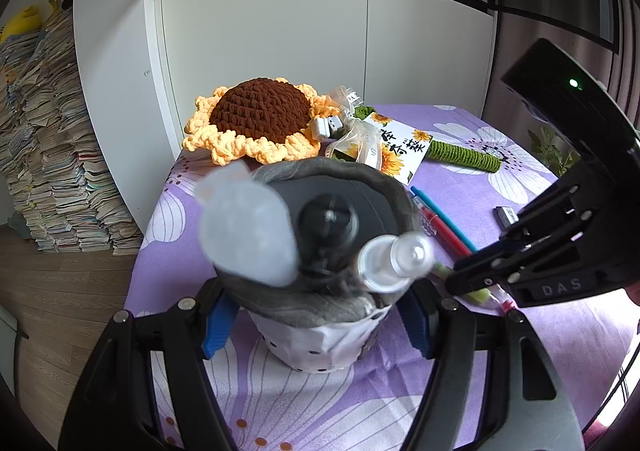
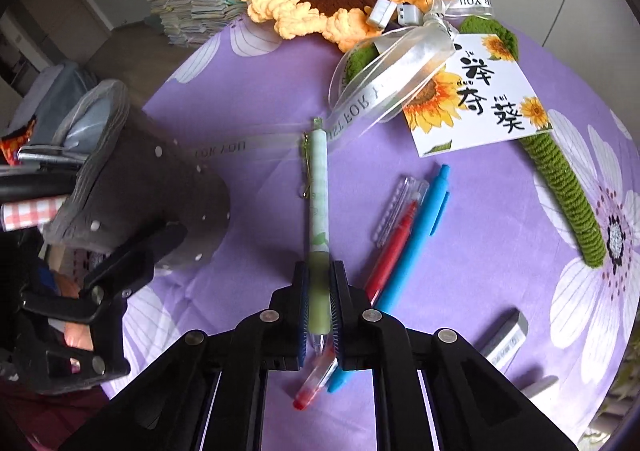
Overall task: Organize stationery
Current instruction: 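Grasp the white-green pen on the tablecloth with the right tool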
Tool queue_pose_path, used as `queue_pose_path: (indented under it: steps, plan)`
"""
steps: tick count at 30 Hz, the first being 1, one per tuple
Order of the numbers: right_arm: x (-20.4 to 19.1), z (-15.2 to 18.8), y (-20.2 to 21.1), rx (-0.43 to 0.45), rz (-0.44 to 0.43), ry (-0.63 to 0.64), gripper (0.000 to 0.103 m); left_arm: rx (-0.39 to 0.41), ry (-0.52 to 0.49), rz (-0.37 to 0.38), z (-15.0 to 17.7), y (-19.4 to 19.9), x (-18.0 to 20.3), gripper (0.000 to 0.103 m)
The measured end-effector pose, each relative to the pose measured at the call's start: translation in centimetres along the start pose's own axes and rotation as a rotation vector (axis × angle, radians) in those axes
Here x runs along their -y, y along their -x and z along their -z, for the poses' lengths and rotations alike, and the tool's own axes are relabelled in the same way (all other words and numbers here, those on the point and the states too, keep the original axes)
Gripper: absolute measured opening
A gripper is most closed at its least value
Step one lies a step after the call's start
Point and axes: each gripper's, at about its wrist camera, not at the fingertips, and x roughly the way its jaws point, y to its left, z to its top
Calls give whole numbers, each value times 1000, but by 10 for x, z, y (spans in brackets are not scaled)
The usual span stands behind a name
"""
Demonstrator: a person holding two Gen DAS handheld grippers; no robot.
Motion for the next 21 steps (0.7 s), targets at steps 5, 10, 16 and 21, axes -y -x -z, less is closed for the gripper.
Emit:
queue_pose_path:
  steps: [5,10,16,21]
  plan:
    - [-3,42,12,-88,9,-20,11,-1,0,-1,0,0,0,68]
    - [-8,55,24,-100,40,27,12,-12,0,-3,1,-1,0,69]
    - [-5,29,41,21,40,29,49,1,-6,-16,2,3,1,71]
    - [-1,1,36,74,106,38,49,34,-17,-22,2,9,2,78]
